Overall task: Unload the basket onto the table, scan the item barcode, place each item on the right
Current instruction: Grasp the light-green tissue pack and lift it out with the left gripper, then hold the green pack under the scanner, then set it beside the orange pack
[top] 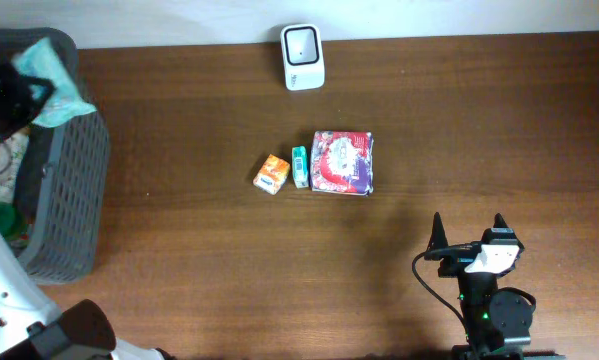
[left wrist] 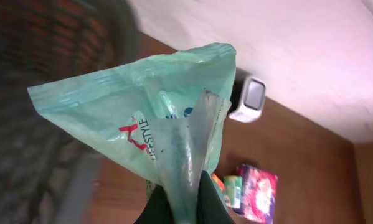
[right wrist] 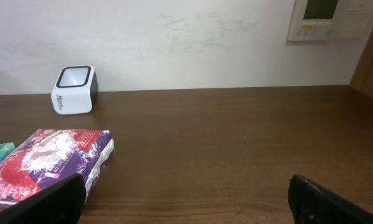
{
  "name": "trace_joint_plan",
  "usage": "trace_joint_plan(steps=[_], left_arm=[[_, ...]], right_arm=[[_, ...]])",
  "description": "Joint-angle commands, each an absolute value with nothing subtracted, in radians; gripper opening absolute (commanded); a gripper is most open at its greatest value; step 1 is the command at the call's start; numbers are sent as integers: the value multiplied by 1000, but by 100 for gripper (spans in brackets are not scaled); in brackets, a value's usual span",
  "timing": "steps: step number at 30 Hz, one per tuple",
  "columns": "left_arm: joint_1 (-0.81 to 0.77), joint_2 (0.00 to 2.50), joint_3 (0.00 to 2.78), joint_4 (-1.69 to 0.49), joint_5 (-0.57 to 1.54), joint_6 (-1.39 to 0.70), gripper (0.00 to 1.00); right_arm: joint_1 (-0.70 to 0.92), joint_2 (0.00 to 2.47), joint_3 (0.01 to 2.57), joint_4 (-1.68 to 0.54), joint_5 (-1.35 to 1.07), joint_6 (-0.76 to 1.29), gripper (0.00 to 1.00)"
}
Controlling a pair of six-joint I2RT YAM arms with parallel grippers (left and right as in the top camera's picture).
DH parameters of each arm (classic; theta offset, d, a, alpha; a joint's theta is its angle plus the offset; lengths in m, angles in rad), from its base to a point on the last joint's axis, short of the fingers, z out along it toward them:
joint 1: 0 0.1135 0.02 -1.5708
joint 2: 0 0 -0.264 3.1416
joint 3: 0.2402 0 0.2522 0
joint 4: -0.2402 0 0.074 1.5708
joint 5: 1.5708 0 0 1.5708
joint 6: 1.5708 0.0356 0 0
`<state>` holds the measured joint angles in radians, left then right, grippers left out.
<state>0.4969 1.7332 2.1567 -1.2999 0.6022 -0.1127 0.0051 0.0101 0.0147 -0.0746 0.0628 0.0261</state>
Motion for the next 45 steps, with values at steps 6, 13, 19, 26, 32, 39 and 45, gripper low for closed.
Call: trace_joint_plan(steps=[6, 13, 19, 26, 32, 39, 45], left_arm=[[92, 1748, 2119, -1304, 327, -63, 0], [-146, 1910, 2053, -1287, 163, -63, 0], [-200, 2075, 2050, -1281, -34, -63, 0], [-215, 2248, 2046, -1326, -41, -29, 0], [-271, 2324, 2043, -1330, -34, -2, 0], [-286, 2350, 1973, -1314, -34, -3, 0], [-292, 2350, 1886, -1245, 144, -44, 0]], right_arm=[[-1, 4, 6, -77, 64, 31, 98], [-1, 4, 6, -77, 64, 31, 99], [-1, 4, 6, -77, 64, 31, 98], [-1, 4, 6, -77, 64, 31, 98], [-1, 4, 6, -77, 64, 31, 98], [-1, 4, 6, -77, 64, 31, 98], [-1, 4, 6, -77, 64, 31, 99]])
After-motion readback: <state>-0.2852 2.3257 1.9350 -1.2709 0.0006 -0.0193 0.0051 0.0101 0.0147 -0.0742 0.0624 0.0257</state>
